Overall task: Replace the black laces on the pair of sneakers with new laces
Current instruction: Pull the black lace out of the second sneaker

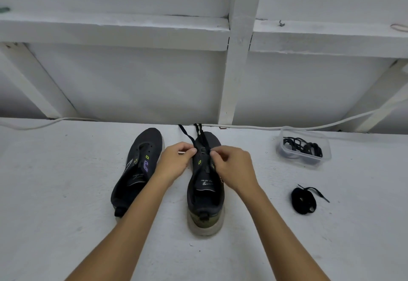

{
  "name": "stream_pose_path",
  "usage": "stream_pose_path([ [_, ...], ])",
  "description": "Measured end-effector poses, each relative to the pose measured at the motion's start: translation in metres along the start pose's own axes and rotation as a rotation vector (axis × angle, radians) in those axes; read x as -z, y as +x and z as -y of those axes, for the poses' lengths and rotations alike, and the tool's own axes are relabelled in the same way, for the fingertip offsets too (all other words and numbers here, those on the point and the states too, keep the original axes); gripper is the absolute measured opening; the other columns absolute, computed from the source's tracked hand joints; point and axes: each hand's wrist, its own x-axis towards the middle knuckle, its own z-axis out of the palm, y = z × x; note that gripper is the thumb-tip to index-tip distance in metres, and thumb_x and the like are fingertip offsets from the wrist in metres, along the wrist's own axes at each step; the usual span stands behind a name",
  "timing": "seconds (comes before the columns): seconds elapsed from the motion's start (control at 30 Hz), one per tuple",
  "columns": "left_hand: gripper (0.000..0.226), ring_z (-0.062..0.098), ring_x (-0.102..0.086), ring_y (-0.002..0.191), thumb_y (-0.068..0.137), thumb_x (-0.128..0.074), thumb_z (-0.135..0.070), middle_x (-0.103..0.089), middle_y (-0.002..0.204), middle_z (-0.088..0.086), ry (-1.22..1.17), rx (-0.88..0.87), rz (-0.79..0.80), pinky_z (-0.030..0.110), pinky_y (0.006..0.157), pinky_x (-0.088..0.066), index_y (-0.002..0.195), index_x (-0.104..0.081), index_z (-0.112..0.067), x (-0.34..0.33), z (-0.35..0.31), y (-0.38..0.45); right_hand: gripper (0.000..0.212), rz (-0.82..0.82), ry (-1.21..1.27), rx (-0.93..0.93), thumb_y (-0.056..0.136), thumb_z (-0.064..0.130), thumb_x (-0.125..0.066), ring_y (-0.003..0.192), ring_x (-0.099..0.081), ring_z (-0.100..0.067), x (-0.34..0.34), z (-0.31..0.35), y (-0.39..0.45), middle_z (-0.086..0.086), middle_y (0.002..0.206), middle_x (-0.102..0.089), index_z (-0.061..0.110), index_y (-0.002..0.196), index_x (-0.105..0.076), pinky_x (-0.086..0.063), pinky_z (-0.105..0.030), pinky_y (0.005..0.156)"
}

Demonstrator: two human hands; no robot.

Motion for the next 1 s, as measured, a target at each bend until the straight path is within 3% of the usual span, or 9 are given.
stream_pose_path([
  [0.13,0.006,0.014,-0.066,0.092,0.092,-0.065,-0.036,-0.070,0.096,-0.012,0.034,0.000,-0.008,0.045,0.092,-0.055,0.091,-0.071,-0.035,-0.001,0.003,0.001,0.023,0.149,-0.166,0.075,0.092,0.030,-0.068,0.096,-0.067,-0.016,-0.008,0.003,0.028,0.006,0.101,-0.075,0.028,0.113,-0.077,-0.050,-0.025,0.082],
  [0.33,0.010,0.014,-0.064,0.099,0.097,-0.057,-0.036,-0.069,0.103,-0.007,-0.058,0.053,-0.015,0.044,0.098,-0.053,0.102,-0.065,-0.032,-0.009,0.007,-0.003,0.021,0.140,-0.348,0.206,0.098,0.027,-0.057,0.100,-0.060,-0.023,-0.025,-0.001,0.029,-0.001,0.109,-0.060,0.022,0.112,-0.073,-0.047,-0.031,0.074],
  [0.53,0.009,0.013,-0.062,0.089,0.097,-0.057,-0.037,-0.069,0.102,-0.006,-0.082,0.040,0.010,0.044,0.098,-0.052,0.103,-0.064,-0.033,-0.008,0.009,-0.005,0.018,0.142,-0.245,0.156,0.097,0.030,-0.061,0.096,-0.060,-0.016,-0.028,-0.004,0.031,0.005,0.106,-0.062,0.022,0.110,-0.071,-0.041,-0.026,0.073],
  [0.67,0.014,0.006,-0.064,0.096,0.095,-0.062,-0.032,-0.069,0.105,-0.010,-0.061,-0.027,0.017,0.036,0.091,-0.055,0.108,-0.067,-0.030,-0.008,0.006,-0.008,0.014,0.137,-0.198,0.130,0.098,0.028,-0.057,0.093,-0.059,-0.015,-0.029,-0.006,0.031,0.005,0.106,-0.064,0.022,0.106,-0.067,-0.040,-0.026,0.069],
  [0.8,0.015,0.006,-0.066,0.096,0.095,-0.065,-0.027,-0.070,0.106,-0.010,-0.102,-0.018,0.004,0.032,0.088,-0.056,0.109,-0.070,-0.027,-0.008,0.004,-0.006,0.012,0.127,-0.081,0.076,0.099,0.027,-0.057,0.087,-0.057,-0.011,-0.032,-0.008,0.031,0.006,0.103,-0.066,0.022,0.104,-0.067,-0.036,-0.016,0.061],
  [0.9,0.011,0.008,-0.068,0.086,0.095,-0.066,-0.019,-0.072,0.098,-0.004,-0.320,0.072,-0.006,0.033,0.084,-0.058,0.103,-0.070,-0.024,-0.014,0.002,-0.008,0.010,0.118,-0.036,0.040,0.098,0.027,-0.058,0.086,-0.059,-0.012,-0.037,-0.009,0.031,0.007,0.099,-0.067,0.023,0.100,-0.067,-0.040,-0.022,0.064],
  [1.0,0.013,0.001,-0.069,0.077,0.095,-0.066,-0.017,-0.073,0.088,-0.010,-0.355,0.065,-0.007,0.021,0.072,-0.058,0.106,-0.070,-0.023,-0.015,0.002,-0.009,0.010,0.102,0.042,-0.003,0.097,0.025,-0.058,0.084,-0.061,-0.014,-0.043,-0.009,0.028,0.006,0.093,-0.068,0.022,0.098,-0.067,-0.050,-0.031,0.074],
])
